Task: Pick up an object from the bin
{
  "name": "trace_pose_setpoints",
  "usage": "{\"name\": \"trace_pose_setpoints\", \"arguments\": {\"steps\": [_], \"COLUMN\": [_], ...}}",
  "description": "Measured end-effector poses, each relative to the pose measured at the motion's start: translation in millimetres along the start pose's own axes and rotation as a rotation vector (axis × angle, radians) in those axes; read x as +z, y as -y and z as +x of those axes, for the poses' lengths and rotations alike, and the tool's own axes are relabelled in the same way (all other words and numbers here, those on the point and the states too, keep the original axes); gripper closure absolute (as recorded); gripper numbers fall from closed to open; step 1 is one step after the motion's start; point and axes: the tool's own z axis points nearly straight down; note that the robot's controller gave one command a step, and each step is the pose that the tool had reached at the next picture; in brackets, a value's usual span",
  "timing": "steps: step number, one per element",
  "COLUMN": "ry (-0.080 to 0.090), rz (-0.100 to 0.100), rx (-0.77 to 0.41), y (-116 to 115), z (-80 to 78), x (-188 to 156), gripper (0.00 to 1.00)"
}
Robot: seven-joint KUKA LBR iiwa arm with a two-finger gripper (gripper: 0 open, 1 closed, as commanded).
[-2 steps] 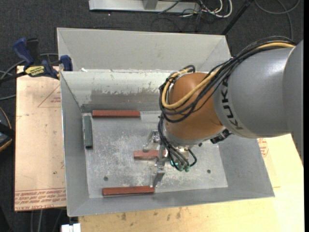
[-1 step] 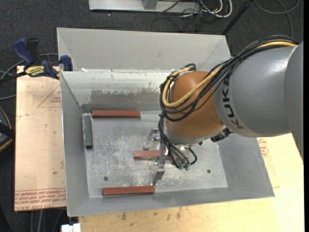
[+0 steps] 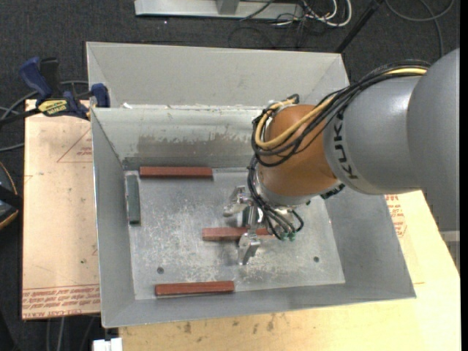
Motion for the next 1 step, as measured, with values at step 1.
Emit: {"name": "trace_pose_setpoints", "arguments": {"steps": [1], "ry": [0.01], "rz": [-0.003], "rx": [0.119], "y": [8.9], "z": [-3.3], "x": [20.6], "gripper": [0.0]}}
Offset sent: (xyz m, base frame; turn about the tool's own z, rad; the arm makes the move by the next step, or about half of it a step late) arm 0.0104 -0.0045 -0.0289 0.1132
